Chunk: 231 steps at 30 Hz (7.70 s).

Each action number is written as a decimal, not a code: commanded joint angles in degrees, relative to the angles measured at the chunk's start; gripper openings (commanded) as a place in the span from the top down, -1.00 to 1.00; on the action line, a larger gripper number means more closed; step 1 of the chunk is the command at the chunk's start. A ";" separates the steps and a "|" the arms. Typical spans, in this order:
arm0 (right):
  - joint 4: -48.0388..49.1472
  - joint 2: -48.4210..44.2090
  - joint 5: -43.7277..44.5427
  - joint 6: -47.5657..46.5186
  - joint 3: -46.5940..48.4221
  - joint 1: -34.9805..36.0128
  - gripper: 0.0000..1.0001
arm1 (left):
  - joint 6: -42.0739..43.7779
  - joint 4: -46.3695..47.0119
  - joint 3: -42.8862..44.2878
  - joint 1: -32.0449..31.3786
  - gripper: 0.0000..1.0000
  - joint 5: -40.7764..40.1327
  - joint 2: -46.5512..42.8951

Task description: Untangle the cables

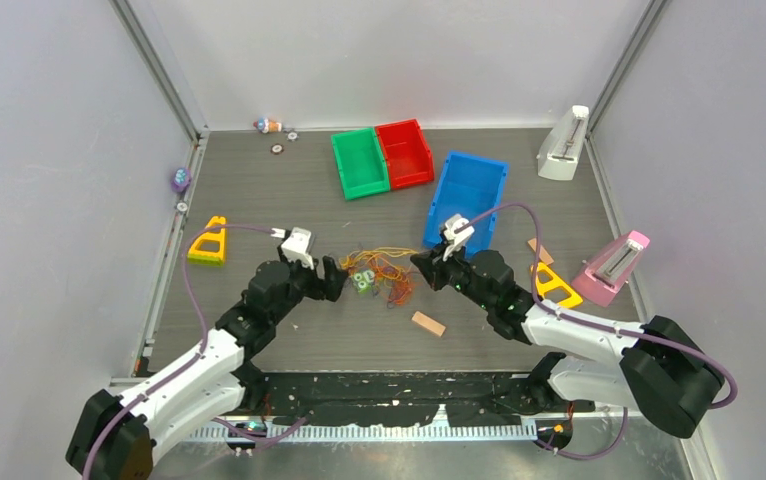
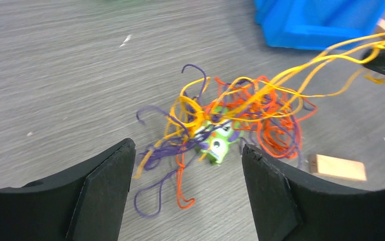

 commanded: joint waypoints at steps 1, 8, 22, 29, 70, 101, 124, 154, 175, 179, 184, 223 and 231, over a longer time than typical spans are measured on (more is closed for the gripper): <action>5.05 -0.29 -6.22 -1.28 1.46 -0.09 0.89 | 2.81 7.96 0.42 0.06 -0.58 11.87 2.03; 6.48 0.61 -11.31 -1.24 1.64 -0.07 0.89 | 3.08 9.30 2.84 -0.43 -0.51 18.60 7.33; 5.08 5.12 -16.48 -0.99 4.78 -0.07 0.88 | 4.32 16.54 -3.17 -0.56 -0.38 21.88 -0.96; 6.69 6.86 -21.95 -1.32 4.86 0.06 0.86 | 7.81 16.47 -1.24 -5.56 -0.44 19.47 2.44; -20.42 29.61 -11.57 -2.84 25.07 1.43 0.80 | 4.27 1.35 6.18 -7.41 0.57 -8.73 10.02; 9.73 20.93 -17.78 3.49 16.60 1.42 -0.46 | 4.44 13.82 9.11 -7.25 1.00 8.51 19.82; 12.54 20.38 -17.06 5.75 14.47 0.60 0.89 | 2.99 20.69 4.35 -3.51 0.59 20.52 14.44; 19.36 20.91 -27.92 6.54 11.91 -0.94 -0.86 | -9.68 31.10 1.38 7.78 1.00 33.80 17.84; 14.76 23.38 -26.16 6.18 15.50 -0.95 0.77 | -13.96 41.02 -0.81 9.12 1.00 40.45 17.53; 4.93 21.96 -12.49 4.85 17.15 -0.96 0.87 | -9.21 25.47 -1.19 9.37 1.00 23.42 9.52; -2.70 20.81 2.85 5.56 18.22 -1.29 0.89 | -7.92 15.91 -3.97 9.37 1.00 2.13 0.46; 7.28 14.71 0.50 3.91 10.58 -1.46 -0.41 | -2.33 4.50 0.17 5.74 -0.65 -7.39 -1.34; -7.66 24.56 2.01 4.75 22.23 -1.39 -0.60 | -1.28 -0.42 7.34 5.07 -0.71 -7.19 11.35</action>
